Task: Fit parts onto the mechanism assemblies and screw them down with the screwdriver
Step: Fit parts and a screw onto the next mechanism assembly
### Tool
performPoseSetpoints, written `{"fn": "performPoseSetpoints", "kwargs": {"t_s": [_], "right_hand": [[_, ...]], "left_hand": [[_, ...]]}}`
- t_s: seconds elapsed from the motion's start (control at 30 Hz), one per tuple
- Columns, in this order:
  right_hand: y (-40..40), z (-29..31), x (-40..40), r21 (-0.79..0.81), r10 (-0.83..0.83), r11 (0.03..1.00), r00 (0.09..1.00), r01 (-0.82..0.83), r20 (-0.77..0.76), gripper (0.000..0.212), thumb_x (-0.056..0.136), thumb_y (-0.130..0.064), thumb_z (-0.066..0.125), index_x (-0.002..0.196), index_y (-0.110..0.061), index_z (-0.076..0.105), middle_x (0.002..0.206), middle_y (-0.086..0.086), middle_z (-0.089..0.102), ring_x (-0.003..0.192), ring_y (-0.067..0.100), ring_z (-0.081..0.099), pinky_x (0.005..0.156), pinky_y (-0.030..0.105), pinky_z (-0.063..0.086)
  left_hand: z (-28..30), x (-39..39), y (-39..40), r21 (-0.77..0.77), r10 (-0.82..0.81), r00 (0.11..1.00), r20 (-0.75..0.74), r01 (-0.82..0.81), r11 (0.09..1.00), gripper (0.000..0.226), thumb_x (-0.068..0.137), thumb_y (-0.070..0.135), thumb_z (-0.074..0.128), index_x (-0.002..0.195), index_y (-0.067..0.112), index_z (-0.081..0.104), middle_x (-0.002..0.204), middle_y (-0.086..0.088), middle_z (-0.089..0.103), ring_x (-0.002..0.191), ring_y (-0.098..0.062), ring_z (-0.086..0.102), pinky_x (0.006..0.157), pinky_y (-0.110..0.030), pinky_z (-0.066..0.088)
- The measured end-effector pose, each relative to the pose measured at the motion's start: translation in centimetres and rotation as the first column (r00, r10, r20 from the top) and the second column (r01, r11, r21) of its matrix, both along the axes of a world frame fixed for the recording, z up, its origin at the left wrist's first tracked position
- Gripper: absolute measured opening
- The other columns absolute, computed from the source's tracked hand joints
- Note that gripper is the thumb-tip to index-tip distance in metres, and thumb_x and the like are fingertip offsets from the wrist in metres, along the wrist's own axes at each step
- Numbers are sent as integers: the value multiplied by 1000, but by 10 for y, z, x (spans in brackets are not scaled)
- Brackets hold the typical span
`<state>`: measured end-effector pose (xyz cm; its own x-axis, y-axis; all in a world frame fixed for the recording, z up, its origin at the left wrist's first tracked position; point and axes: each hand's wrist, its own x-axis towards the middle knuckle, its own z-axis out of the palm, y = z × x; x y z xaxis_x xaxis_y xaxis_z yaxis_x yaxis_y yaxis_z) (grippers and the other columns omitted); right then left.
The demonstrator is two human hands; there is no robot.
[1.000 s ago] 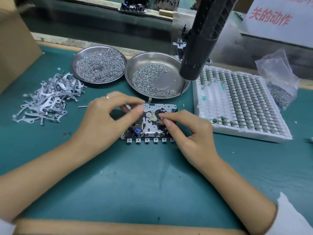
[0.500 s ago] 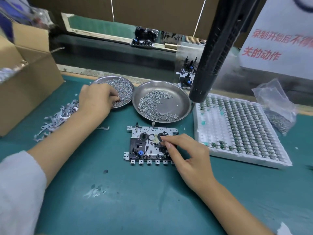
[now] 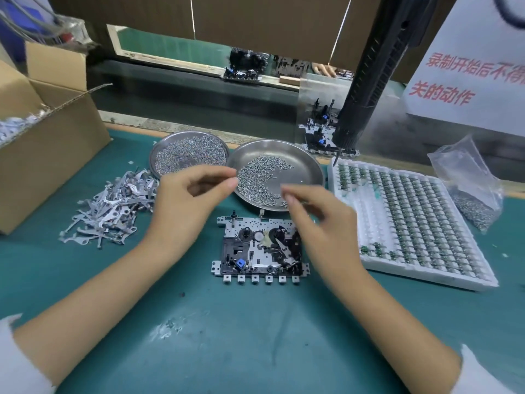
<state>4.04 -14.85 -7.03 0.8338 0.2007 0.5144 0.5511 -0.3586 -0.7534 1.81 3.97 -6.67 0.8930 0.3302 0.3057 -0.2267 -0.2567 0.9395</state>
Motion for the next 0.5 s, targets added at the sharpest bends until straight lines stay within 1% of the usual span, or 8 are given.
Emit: {"fn": "performPoseSetpoints", "kwargs": {"t_s": [0.03, 0.07, 0.13, 0.2, 0.23, 0.3, 0.4, 0.5], "right_hand": [[6, 7, 14, -58, -10, 998, 999, 8, -43, 24, 90, -8, 61, 109, -19, 69, 96, -12, 67, 84, -3, 60, 79, 13, 48], [13, 12, 28, -157, -15, 988, 995, -1, -99, 27, 90, -8, 62, 115, -17, 67, 102, -10, 66, 84, -3, 58, 81, 12, 47], [24, 15, 50, -389, -1, 917, 974, -90, -228, 42, 89, -9, 65, 129, -13, 57, 120, -1, 63, 97, 3, 57, 91, 14, 42], [30, 11, 63, -518, 21, 835, 953, -183, -304, 46, 87, -10, 68, 132, -11, 56, 127, 4, 61, 112, 11, 57, 99, 18, 37], [32, 10, 66, -537, 24, 822, 953, -190, -301, 41, 86, -9, 68, 127, -10, 60, 124, 5, 63, 112, 13, 58, 99, 18, 37], [33, 7, 69, -518, 22, 841, 965, -159, -260, 27, 85, -6, 69, 112, -6, 70, 112, 6, 70, 101, 12, 61, 91, 12, 37], [31, 6, 69, -468, 3, 877, 976, -108, -218, 18, 82, -1, 70, 99, -4, 74, 99, 6, 73, 91, 12, 62, 81, 7, 38], [28, 6, 66, -419, -17, 906, 983, -62, -183, 16, 82, 2, 68, 93, -6, 76, 87, -2, 70, 72, -3, 55, 70, -4, 35]], "left_hand": [[-2, -4, -7, -41, -22, 1000, 10, 22, 999, 17, 78, 11, 75, 90, 23, 73, 82, 12, 73, 75, 2, 66, 72, -9, 48], [-6, -7, -12, -70, -35, 999, 18, 36, 997, 18, 78, 11, 75, 90, 24, 73, 82, 11, 73, 76, 0, 66, 73, -11, 49], [-12, -10, -18, -75, -46, 998, 35, 48, 996, 17, 78, 12, 74, 89, 26, 72, 84, 9, 73, 77, -2, 65, 73, -13, 49], [-16, -11, -21, -42, -43, 997, 56, 46, 998, 18, 79, 12, 73, 86, 29, 72, 86, 10, 72, 78, -4, 65, 74, -15, 49], [-17, -11, -21, -40, -41, 997, 67, 44, 998, 19, 79, 13, 73, 85, 31, 72, 87, 10, 72, 78, -5, 65, 74, -15, 49], [-18, -10, -21, -58, -35, 996, 80, 40, 998, 18, 78, 14, 74, 85, 31, 72, 86, 8, 73, 77, -6, 65, 74, -15, 50], [-19, -8, -20, -85, -37, 997, 65, 42, 996, 18, 77, 10, 76, 84, 27, 73, 84, 8, 73, 73, -4, 66, 72, -15, 50], [-21, -7, -20, -107, -50, 997, 51, 55, 993, 17, 75, 8, 77, 83, 24, 74, 79, 9, 74, 70, -4, 66, 71, -18, 52]]}}
